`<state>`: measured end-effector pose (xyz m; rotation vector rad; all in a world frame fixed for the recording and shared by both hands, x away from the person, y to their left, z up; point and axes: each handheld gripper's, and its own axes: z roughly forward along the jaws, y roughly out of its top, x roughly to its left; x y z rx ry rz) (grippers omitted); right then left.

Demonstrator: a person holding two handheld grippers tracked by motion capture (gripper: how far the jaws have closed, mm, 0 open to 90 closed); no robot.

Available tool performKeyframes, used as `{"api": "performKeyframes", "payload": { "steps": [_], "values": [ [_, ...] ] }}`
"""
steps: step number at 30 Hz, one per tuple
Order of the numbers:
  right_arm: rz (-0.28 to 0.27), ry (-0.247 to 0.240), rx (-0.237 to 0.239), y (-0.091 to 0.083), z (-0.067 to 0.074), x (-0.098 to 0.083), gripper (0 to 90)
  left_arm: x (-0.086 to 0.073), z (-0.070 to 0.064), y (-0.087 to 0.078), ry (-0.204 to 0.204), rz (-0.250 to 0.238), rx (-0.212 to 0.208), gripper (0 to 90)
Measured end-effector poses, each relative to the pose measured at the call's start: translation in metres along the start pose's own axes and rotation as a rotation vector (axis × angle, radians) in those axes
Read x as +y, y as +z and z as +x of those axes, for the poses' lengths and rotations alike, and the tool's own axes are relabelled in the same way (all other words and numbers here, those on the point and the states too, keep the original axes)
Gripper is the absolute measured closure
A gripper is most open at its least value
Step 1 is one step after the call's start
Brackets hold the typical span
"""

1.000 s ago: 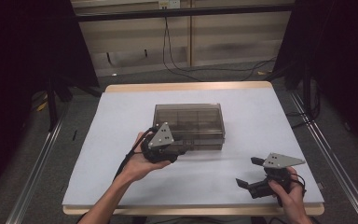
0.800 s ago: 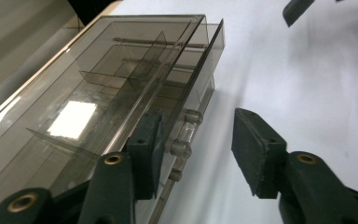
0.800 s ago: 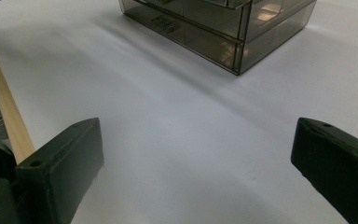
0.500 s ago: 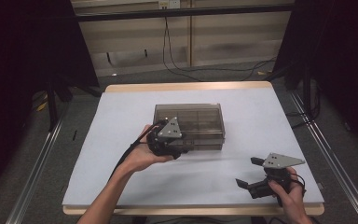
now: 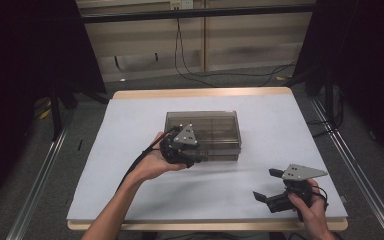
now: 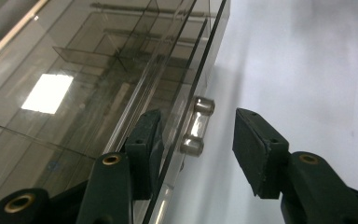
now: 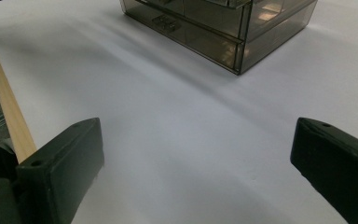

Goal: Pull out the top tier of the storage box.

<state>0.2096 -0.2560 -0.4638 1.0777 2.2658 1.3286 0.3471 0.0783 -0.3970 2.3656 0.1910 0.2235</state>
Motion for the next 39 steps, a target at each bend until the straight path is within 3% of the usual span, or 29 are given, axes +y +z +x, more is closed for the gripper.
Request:
{"api": "performKeyframes", "payload": {
  "steps": [8, 18, 21, 25, 39],
  "values": [
    [-0.002, 0.000, -0.004, 0.000, 0.000, 0.000, 2.5, 0.006, 0.003, 0.006, 0.020, 0.056, -0.038, 55.8],
    [0.000, 0.001, -0.002, 0.000, 0.000, 0.000, 2.6, 0.003, 0.009, 0.012, 0.020, 0.073, -0.026, 64.0],
    [0.000, -0.003, 0.001, 0.001, 0.000, 0.000, 2.5, 0.004, 0.012, 0.012, 0.014, 0.082, -0.057, 65.0],
    [0.000, -0.002, -0.004, 0.001, 0.000, 0.000, 2.3, 0.009, 0.013, 0.013, 0.042, 0.116, -0.064, 67.0],
    [0.001, -0.001, -0.002, 0.001, 0.000, 0.000, 2.4, 0.010, 0.011, 0.013, 0.091, 0.121, -0.064, 70.1]
  ]
}}
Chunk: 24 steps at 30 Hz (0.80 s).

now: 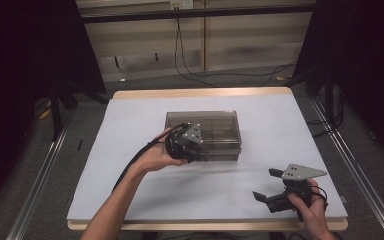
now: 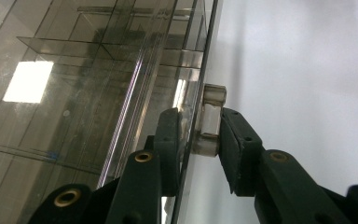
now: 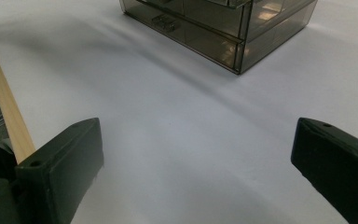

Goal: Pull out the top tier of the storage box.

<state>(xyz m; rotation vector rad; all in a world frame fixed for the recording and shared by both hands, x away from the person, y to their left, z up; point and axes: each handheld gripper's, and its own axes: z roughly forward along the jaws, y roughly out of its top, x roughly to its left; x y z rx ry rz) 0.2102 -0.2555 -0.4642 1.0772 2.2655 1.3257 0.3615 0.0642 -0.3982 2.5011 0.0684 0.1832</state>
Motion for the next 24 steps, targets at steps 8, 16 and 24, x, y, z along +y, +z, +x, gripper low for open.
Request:
{"api": "performKeyframes", "payload": {
  "steps": [8, 16, 24],
  "values": [
    [0.000, 0.002, 0.001, 0.000, 0.000, 0.000, 2.4, 0.000, -0.005, -0.001, 0.009, -0.006, -0.011, 71.0],
    [-0.002, 0.002, -0.003, -0.001, 0.000, 0.000, 2.4, -0.001, -0.010, -0.003, 0.021, -0.009, -0.023, 71.7],
    [-0.002, 0.002, -0.004, -0.001, 0.000, 0.000, 2.4, -0.001, -0.017, -0.005, 0.034, -0.004, -0.050, 72.6]
  ]
}}
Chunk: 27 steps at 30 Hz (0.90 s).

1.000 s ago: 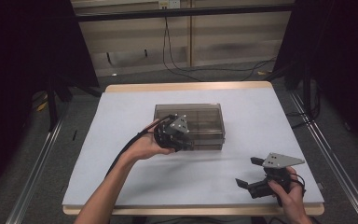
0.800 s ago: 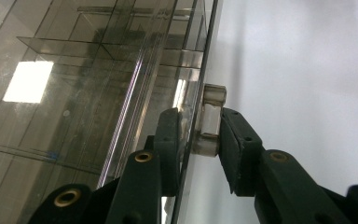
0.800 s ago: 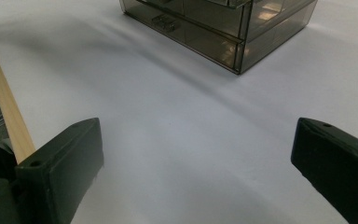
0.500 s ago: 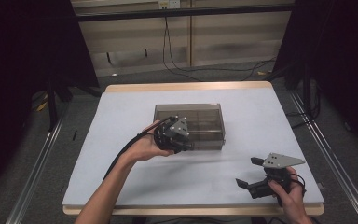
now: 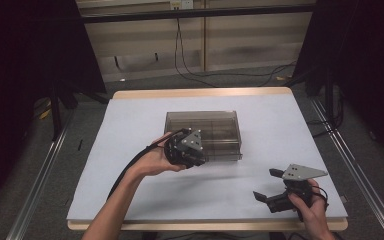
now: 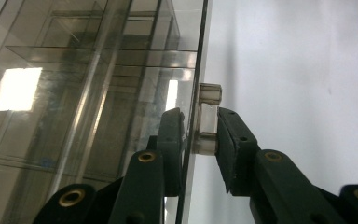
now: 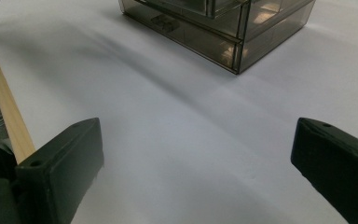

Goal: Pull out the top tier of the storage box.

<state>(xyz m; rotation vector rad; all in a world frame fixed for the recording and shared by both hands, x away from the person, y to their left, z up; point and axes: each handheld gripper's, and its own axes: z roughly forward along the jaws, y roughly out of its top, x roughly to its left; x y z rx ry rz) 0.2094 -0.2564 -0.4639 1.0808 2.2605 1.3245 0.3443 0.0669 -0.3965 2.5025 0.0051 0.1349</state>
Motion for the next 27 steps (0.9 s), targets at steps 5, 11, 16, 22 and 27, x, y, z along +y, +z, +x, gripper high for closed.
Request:
{"api": "performKeyframes", "payload": {
  "steps": [5, 11, 16, 22, 27],
  "values": [
    [0.002, 0.000, 0.003, 0.000, 0.000, 0.000, 2.4, -0.001, -0.003, -0.001, -0.003, -0.007, 0.001, 72.7],
    [0.002, 0.000, 0.003, 0.000, 0.001, 0.000, 2.4, -0.001, -0.007, -0.002, -0.002, -0.001, -0.011, 73.1],
    [0.002, 0.000, 0.004, 0.001, 0.001, 0.000, 2.4, 0.000, -0.011, -0.002, 0.014, 0.005, -0.015, 73.9],
    [0.002, 0.001, 0.004, 0.001, 0.001, 0.000, 2.4, 0.002, -0.017, -0.002, 0.022, 0.021, -0.022, 74.5],
    [0.002, -0.001, 0.004, 0.001, 0.001, 0.000, 2.4, 0.003, -0.020, -0.002, 0.041, 0.043, -0.023, 75.1]
  ]
}}
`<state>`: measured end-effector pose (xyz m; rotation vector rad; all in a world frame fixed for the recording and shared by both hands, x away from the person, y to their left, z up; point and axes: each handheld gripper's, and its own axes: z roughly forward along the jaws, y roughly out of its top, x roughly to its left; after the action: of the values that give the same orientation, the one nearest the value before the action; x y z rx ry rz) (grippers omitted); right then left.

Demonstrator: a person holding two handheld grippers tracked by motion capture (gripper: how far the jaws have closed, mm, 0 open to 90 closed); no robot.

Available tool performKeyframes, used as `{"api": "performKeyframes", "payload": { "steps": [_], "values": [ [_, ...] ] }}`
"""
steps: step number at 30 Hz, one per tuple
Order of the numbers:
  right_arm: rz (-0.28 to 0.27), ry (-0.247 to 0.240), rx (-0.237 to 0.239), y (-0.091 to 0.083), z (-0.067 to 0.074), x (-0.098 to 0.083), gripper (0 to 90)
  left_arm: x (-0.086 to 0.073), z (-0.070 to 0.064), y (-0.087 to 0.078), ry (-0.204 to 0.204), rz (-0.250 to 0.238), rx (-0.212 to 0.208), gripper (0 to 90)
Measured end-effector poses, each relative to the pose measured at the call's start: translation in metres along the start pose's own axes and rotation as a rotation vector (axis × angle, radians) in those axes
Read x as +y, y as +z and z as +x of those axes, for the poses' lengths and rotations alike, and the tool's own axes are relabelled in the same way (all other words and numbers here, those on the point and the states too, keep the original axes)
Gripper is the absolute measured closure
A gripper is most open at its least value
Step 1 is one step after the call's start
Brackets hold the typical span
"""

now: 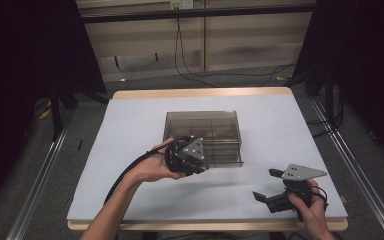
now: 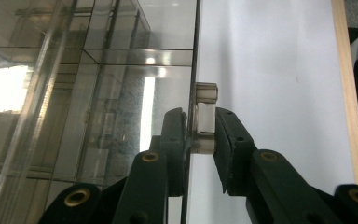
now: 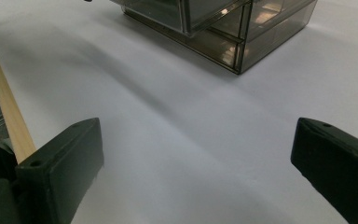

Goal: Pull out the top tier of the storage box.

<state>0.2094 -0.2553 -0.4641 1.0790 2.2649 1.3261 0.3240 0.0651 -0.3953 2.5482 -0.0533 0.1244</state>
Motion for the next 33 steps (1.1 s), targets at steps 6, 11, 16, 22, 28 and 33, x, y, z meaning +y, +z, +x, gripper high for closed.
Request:
{"api": "performKeyframes", "payload": {
  "steps": [6, 11, 16, 22, 28, 33],
  "values": [
    [0.000, 0.001, 0.000, -0.0001, -0.0002, 0.0000, 2.4, -0.0005, -0.0008, -0.0006, 0.004, 0.001, -0.006, 75.1],
    [-0.001, 0.001, -0.001, -0.0004, -0.0002, 0.0000, 2.4, -0.0001, -0.0022, 0.0001, 0.004, -0.003, -0.014, 75.7],
    [-0.001, 0.001, -0.002, -0.0003, -0.0001, -0.0001, 2.4, -0.0001, -0.0030, 0.0004, 0.003, -0.009, -0.024, 76.1],
    [-0.002, 0.000, -0.003, -0.0003, 0.0000, -0.0001, 2.4, 0.0004, -0.0042, 0.0001, 0.004, -0.003, -0.037, 76.2],
    [0.000, 0.001, -0.002, -0.0003, -0.0002, 0.0000, 2.4, 0.0004, -0.0044, -0.0003, 0.001, 0.001, -0.039, 76.3],
    [0.000, 0.001, -0.001, -0.0003, -0.0003, 0.0000, 2.5, 0.0008, -0.0063, 0.0001, 0.008, 0.004, -0.037, 76.4]
  ]
}}
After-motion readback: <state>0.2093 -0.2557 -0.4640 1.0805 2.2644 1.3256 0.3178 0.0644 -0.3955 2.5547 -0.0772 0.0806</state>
